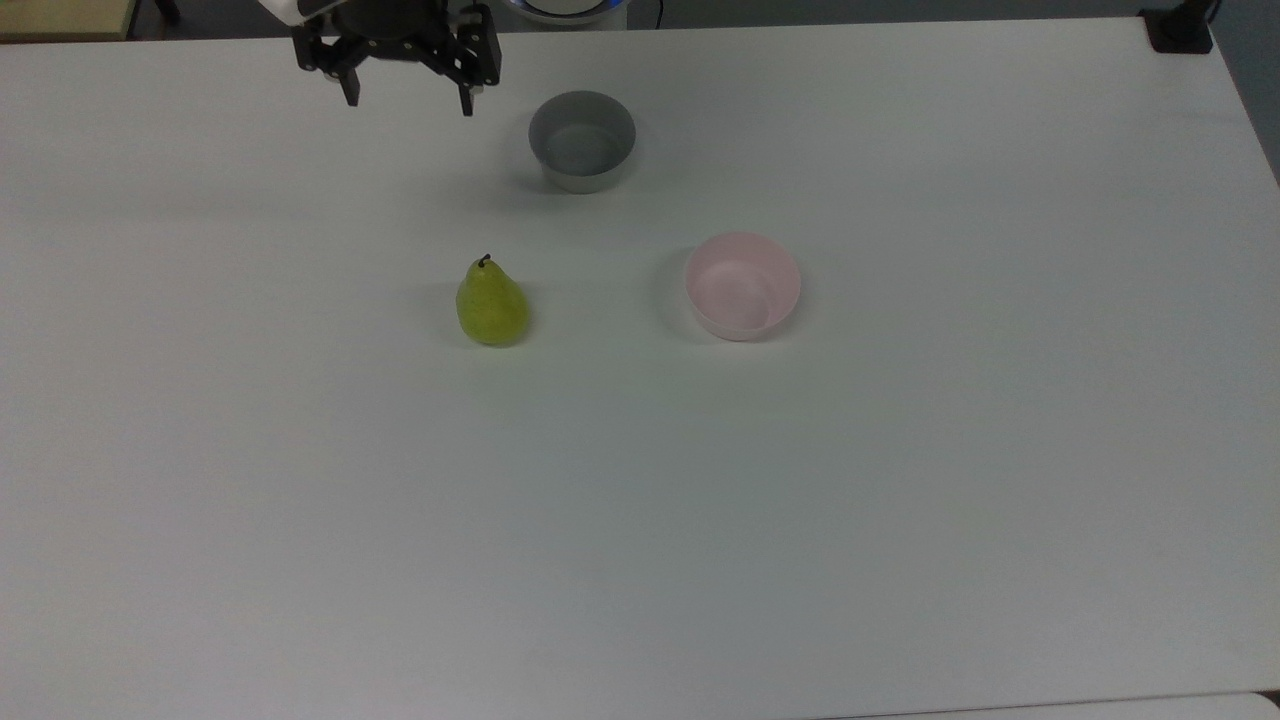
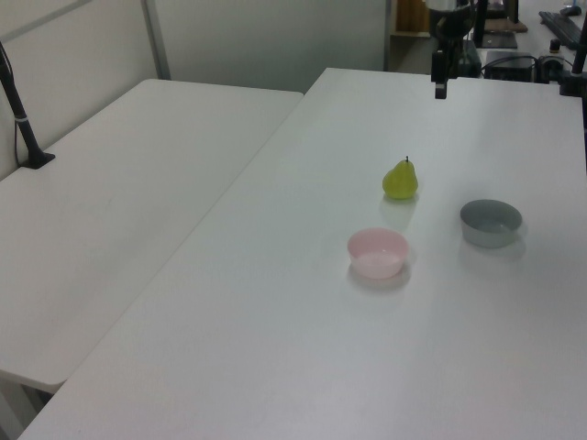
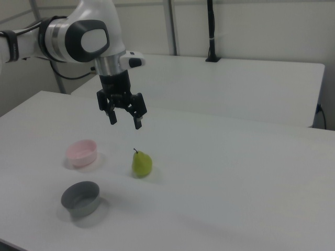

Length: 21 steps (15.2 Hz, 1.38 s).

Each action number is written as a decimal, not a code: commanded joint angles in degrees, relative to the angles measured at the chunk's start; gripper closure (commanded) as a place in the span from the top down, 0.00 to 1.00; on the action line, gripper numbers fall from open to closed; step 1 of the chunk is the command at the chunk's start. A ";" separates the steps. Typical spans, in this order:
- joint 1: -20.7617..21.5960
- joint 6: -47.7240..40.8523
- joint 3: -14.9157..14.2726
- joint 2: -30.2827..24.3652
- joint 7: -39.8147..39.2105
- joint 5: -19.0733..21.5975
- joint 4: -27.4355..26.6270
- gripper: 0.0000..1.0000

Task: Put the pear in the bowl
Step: 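Move the open gripper over the yellow-green pear and descend, then close the gripper around the pear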

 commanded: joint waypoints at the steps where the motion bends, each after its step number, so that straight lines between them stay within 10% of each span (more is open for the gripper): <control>1: 2.45 2.01 -0.37 4.63 0.73 0.67 2.65 1.00; 21: 6.68 14.67 -0.37 23.62 0.64 -6.62 2.30 1.00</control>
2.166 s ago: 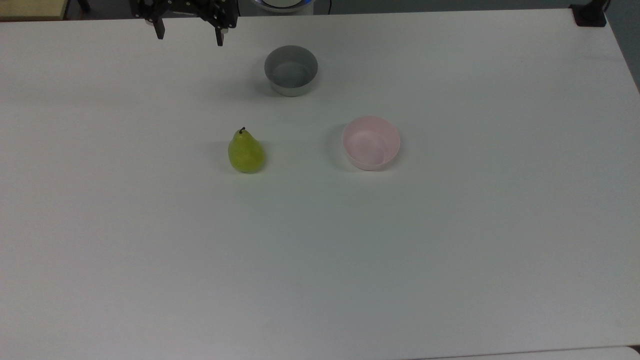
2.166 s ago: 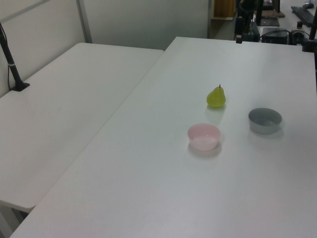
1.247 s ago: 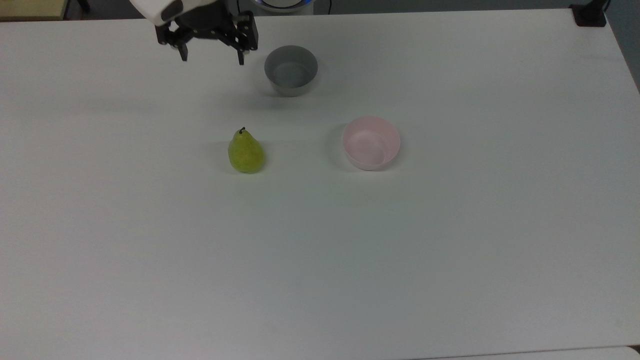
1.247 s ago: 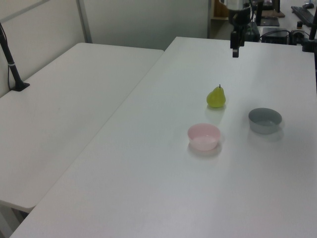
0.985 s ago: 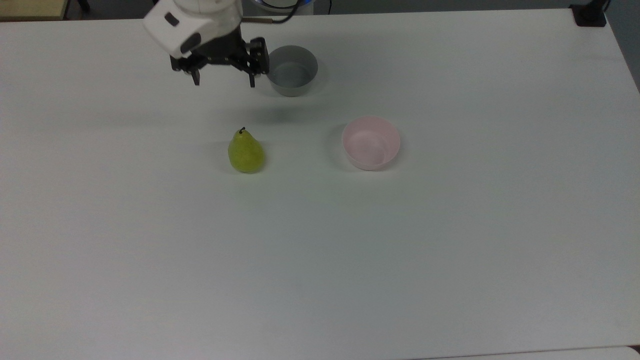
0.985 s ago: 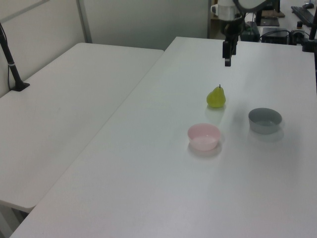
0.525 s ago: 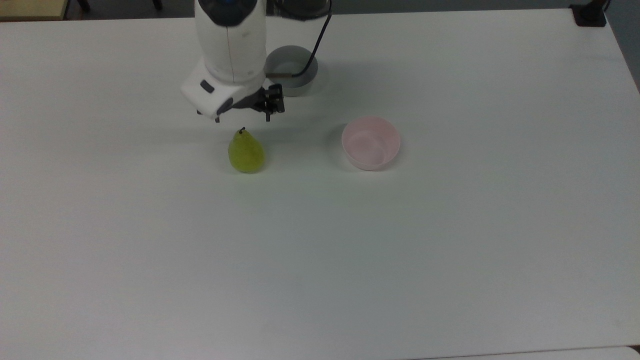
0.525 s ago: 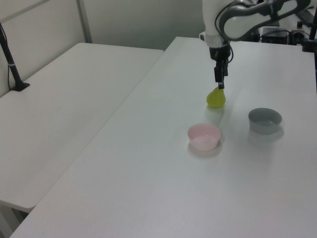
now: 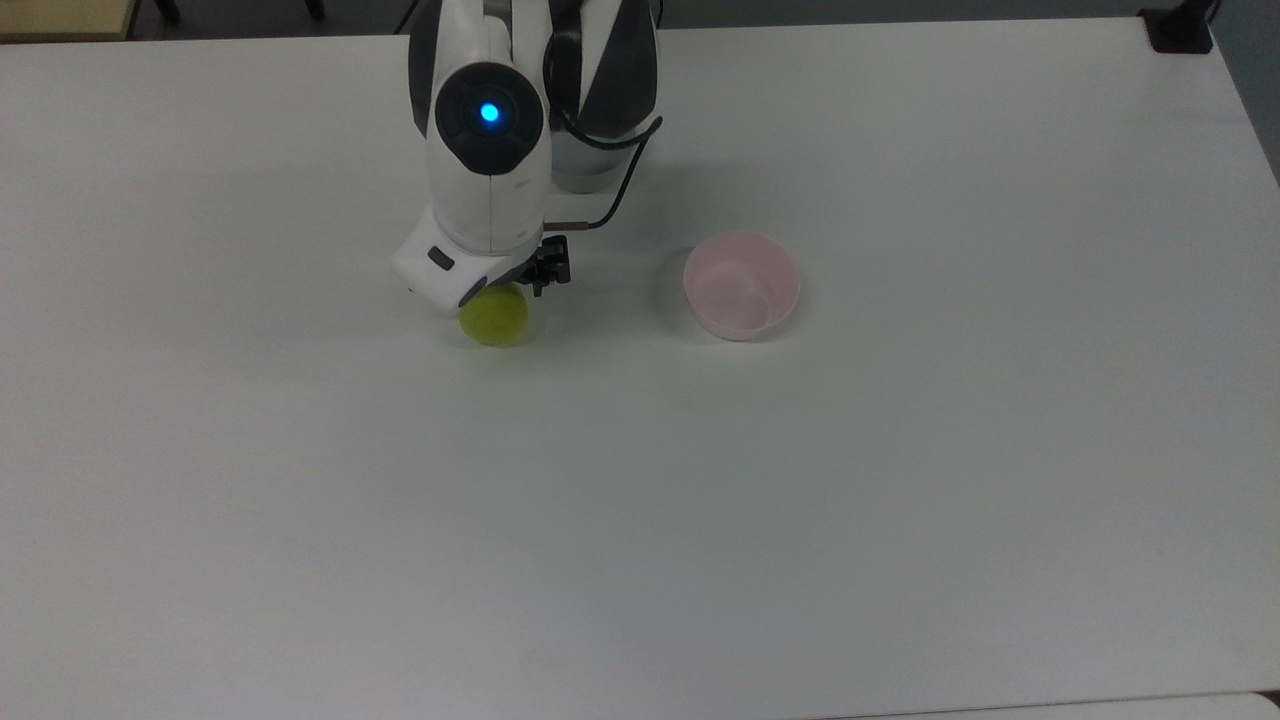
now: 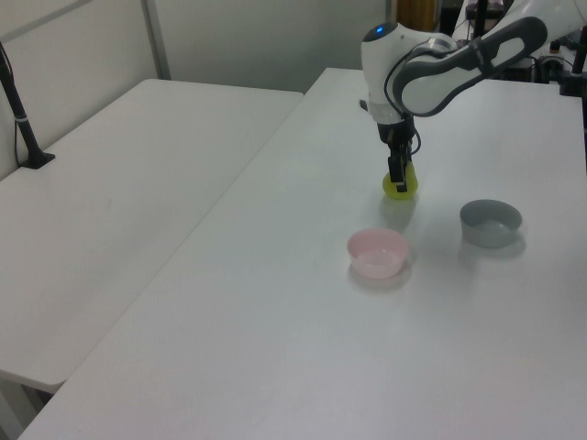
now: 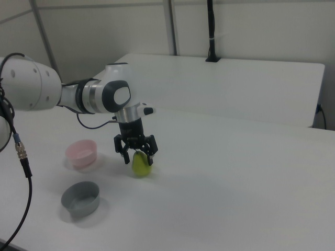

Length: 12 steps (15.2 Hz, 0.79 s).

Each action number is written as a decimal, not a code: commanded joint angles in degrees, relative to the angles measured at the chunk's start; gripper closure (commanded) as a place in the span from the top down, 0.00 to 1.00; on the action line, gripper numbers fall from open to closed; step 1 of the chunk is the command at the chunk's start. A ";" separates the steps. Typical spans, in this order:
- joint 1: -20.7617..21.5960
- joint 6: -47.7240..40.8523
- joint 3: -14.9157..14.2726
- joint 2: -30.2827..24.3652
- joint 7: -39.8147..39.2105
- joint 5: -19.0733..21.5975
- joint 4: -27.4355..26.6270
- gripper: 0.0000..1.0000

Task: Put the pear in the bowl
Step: 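Close the gripper around the pear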

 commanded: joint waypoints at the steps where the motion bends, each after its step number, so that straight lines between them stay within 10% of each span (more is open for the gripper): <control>1: 1.29 0.95 -0.51 1.51 0.61 -1.46 0.54 1.00; 3: 1.38 0.95 -0.51 1.61 0.69 -1.98 0.54 1.00; 8: 1.29 0.86 -0.51 1.52 0.69 -2.34 0.54 0.32; 12: 1.03 0.17 -0.51 -0.23 0.52 -2.25 0.46 0.13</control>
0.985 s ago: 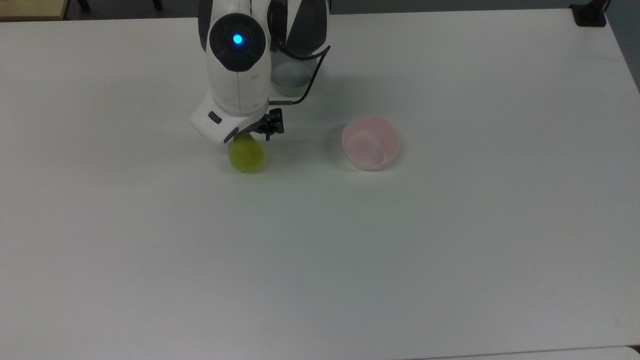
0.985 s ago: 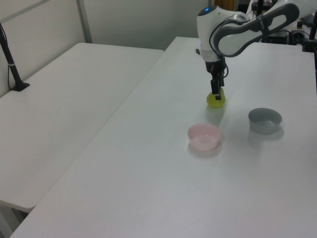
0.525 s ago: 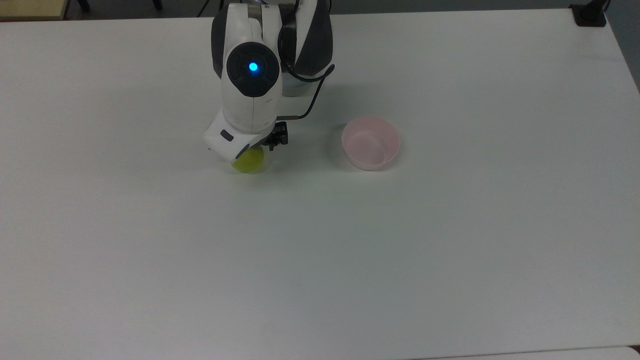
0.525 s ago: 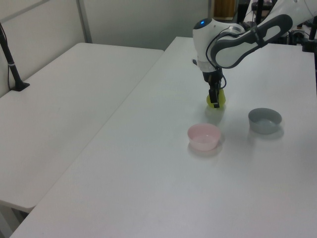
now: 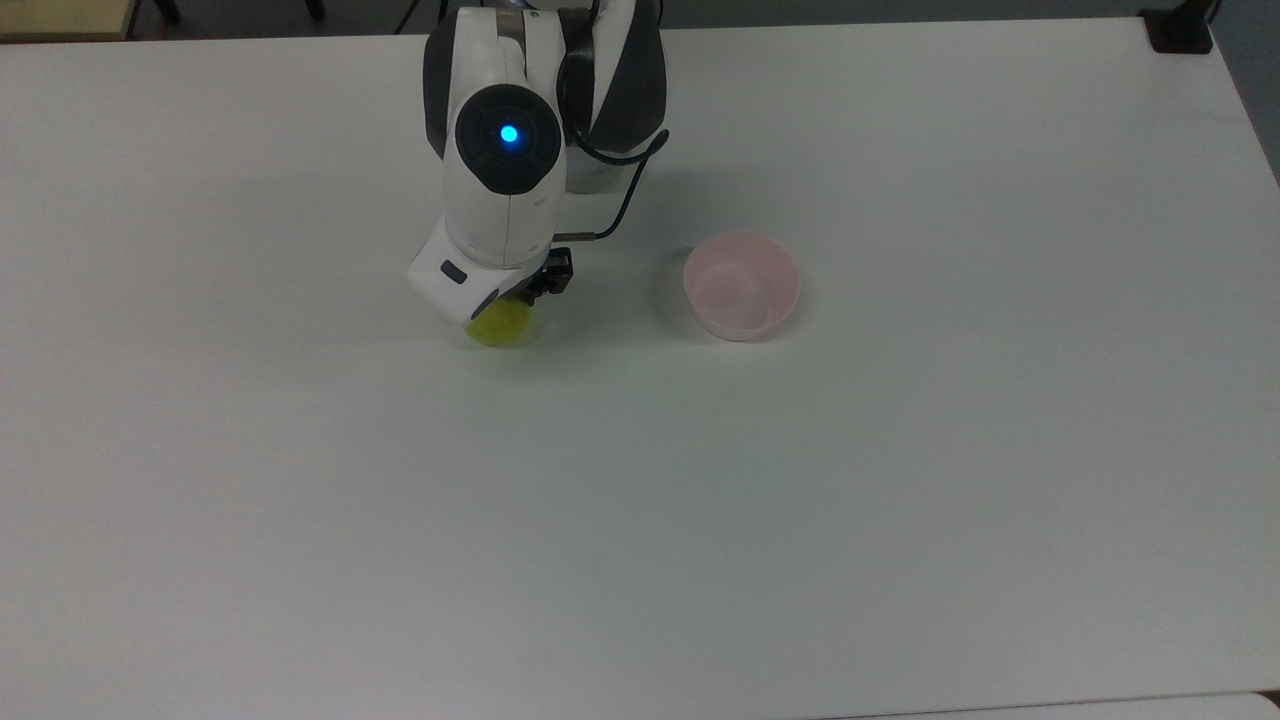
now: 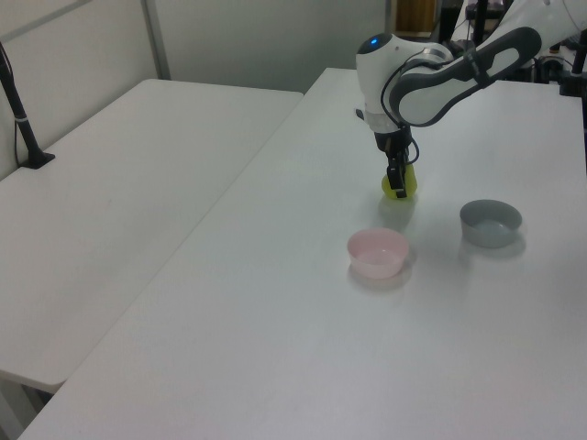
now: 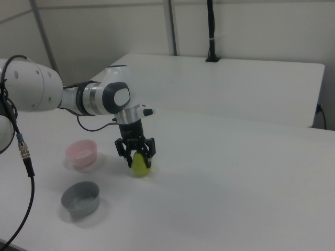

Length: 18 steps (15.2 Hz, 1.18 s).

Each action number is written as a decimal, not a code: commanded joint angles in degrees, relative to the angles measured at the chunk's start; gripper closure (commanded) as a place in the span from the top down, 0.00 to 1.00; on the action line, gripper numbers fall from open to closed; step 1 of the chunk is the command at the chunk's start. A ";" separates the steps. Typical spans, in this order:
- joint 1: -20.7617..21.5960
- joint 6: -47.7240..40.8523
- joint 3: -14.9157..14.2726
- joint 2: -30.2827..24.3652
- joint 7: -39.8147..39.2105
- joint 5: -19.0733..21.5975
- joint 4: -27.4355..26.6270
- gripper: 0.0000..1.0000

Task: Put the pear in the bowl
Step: 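Close the gripper around the pear, then lift the pear and carry it over the pink bowl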

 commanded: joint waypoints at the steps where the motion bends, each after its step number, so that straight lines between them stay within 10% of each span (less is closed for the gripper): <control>1: 0.35 -0.02 -0.49 -2.72 0.52 -0.83 -0.17 0.12; 9: 0.35 -8.02 -0.49 -11.87 -1.07 0.92 5.10 0.13; 18: 26.54 -7.31 -5.85 -6.68 10.01 4.27 6.16 0.20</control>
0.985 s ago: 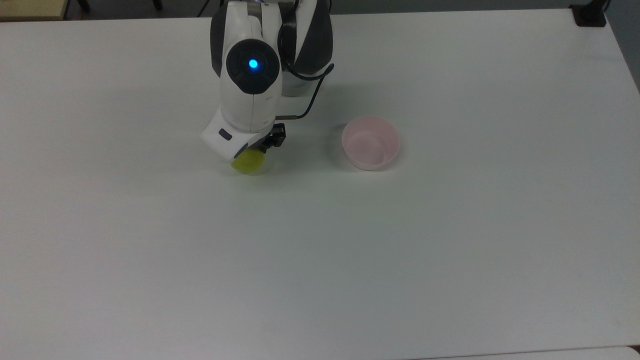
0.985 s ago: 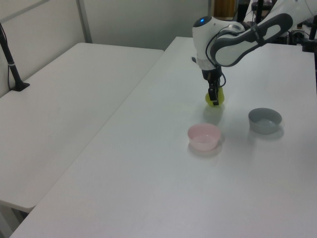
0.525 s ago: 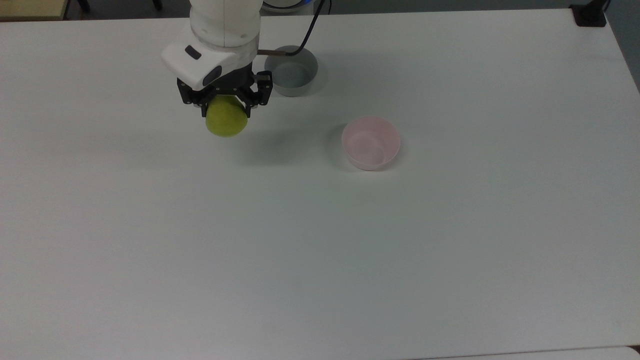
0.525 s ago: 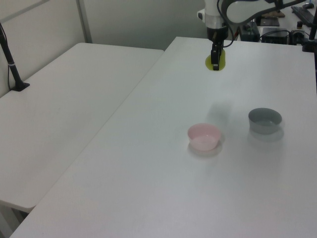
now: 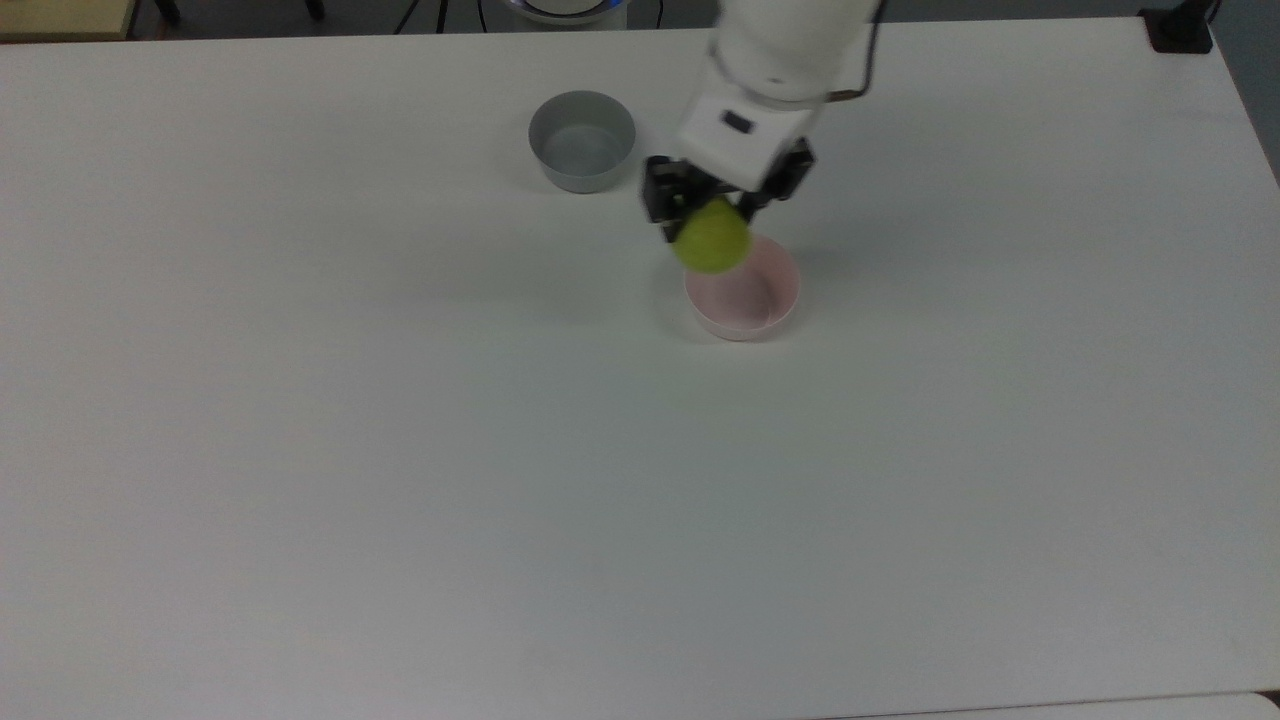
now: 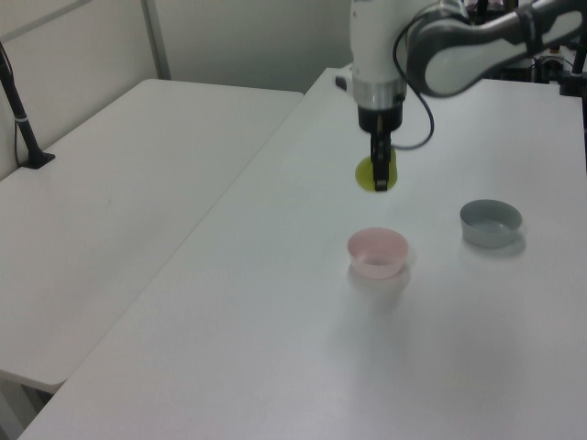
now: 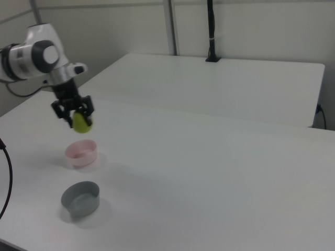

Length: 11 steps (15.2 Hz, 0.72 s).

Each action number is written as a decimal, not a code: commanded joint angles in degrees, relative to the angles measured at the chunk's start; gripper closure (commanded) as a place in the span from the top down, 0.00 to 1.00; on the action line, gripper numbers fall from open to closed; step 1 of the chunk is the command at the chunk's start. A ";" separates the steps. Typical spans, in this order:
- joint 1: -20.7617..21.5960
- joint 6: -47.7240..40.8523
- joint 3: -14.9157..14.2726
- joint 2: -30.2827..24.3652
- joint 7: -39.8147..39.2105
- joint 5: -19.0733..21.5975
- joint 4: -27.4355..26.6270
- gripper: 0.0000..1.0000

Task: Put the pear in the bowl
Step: 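Lift the pear and carry it over the pink bowl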

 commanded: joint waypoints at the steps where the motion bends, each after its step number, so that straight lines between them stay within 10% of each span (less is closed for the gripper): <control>1: 4.60 0.02 -3.09 2.58 1.63 2.13 1.43 0.20; 11: 4.60 3.01 -1.77 8.20 1.63 2.13 0.91 0.32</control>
